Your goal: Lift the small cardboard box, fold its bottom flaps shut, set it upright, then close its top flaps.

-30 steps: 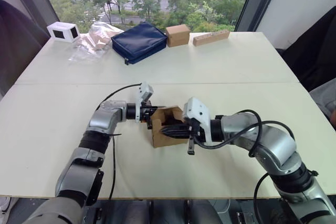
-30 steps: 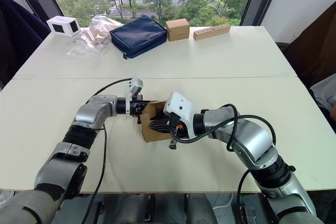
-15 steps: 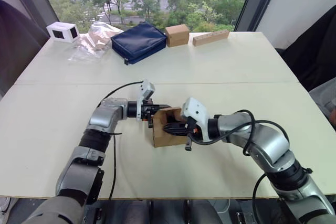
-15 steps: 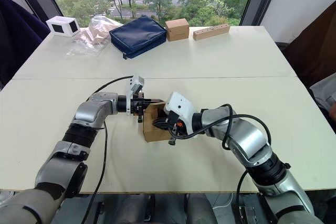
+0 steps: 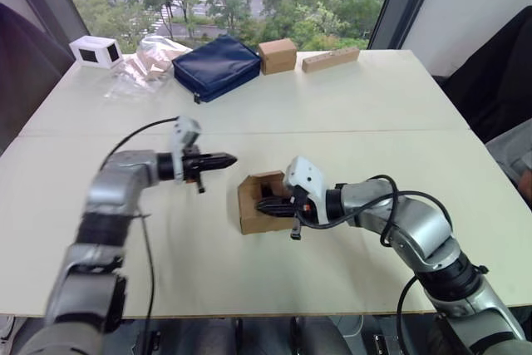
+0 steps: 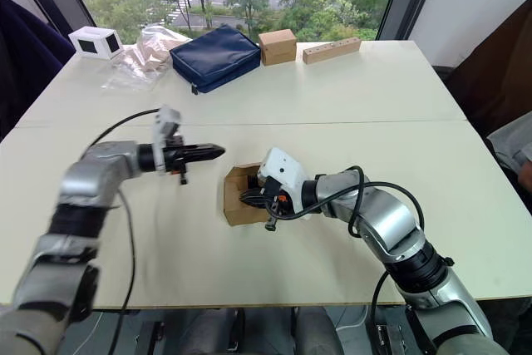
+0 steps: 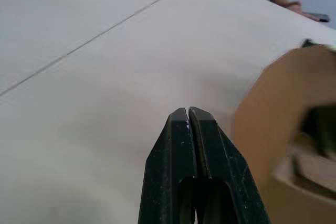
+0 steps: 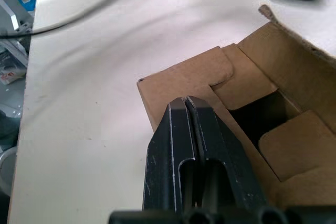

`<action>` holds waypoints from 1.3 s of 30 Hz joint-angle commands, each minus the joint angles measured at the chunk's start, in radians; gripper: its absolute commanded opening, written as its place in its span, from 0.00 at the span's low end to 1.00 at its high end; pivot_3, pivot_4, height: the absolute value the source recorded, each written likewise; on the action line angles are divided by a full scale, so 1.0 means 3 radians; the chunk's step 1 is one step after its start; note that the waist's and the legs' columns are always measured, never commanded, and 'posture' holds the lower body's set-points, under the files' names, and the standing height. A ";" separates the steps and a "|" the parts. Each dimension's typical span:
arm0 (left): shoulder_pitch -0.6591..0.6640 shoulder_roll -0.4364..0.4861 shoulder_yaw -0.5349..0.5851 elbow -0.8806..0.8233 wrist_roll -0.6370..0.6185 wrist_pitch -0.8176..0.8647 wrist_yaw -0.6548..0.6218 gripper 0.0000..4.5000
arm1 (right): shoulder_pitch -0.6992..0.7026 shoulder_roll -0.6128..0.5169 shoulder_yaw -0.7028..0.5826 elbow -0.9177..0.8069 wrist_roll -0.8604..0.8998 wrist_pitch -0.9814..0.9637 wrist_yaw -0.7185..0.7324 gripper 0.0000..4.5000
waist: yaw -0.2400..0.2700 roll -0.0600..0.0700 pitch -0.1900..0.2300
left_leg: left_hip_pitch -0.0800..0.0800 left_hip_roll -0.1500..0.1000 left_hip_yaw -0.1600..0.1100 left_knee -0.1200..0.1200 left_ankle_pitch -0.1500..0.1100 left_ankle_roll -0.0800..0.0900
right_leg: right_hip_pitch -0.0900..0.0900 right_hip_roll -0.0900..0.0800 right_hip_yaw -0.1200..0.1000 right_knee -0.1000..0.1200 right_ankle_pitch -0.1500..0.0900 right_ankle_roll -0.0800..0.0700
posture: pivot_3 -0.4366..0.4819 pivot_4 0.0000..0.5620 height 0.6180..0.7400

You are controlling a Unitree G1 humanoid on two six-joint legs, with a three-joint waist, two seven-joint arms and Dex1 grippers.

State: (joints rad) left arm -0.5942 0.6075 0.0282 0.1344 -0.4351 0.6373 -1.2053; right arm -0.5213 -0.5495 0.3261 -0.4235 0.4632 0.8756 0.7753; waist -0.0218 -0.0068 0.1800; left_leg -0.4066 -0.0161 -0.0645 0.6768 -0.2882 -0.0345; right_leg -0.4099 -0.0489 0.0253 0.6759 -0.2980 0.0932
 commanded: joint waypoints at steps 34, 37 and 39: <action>0.0696 0.0075 -0.0497 -0.1241 -0.0292 0.0173 0.0537 0.01 | -0.0540 0.0175 -0.0422 0.0546 -0.0233 -0.0521 -0.0236 0.00 | 0.0022 0.0001 0.0000 | 0.0002 -0.0004 -0.0004 -0.0001 0.0000 -0.0001 | 0.0007 -0.0001 -0.0003 -0.0007 0.0000 0.0000 | 0.48 0.27 1.00; 0.0680 0.0065 -0.0474 -0.1226 -0.0305 0.0161 0.0554 0.01 | -0.0478 0.0112 -0.0220 0.0581 -0.0369 -0.0570 -0.0125 0.00 | 0.0024 0.0001 0.0000 | 0.0002 -0.0004 -0.0002 -0.0001 0.0001 -0.0001 | 0.0006 0.0000 -0.0003 -0.0007 0.0000 0.0000 | 0.48 0.27 1.00; 0.0681 0.0062 -0.0459 -0.1232 -0.0313 0.0150 0.0567 0.01 | -0.0388 0.0069 -0.0144 0.0490 -0.0356 -0.0537 -0.0021 0.00 | 0.0026 0.0001 0.0000 | 0.0001 -0.0004 -0.0002 -0.0002 0.0000 -0.0001 | 0.0004 0.0000 -0.0003 -0.0007 0.0000 0.0000 | 0.48 0.27 1.00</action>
State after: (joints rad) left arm -0.3831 0.6221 -0.1158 -0.2356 -0.5339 0.6890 -1.0416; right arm -0.6442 -0.5114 0.2743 -0.2241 0.3563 0.7265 0.7406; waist -0.0138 -0.0066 0.1800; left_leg -0.4065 -0.0172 -0.0651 0.6763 -0.2881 -0.0346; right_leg -0.4086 -0.0492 0.0245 0.6739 -0.2981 0.0931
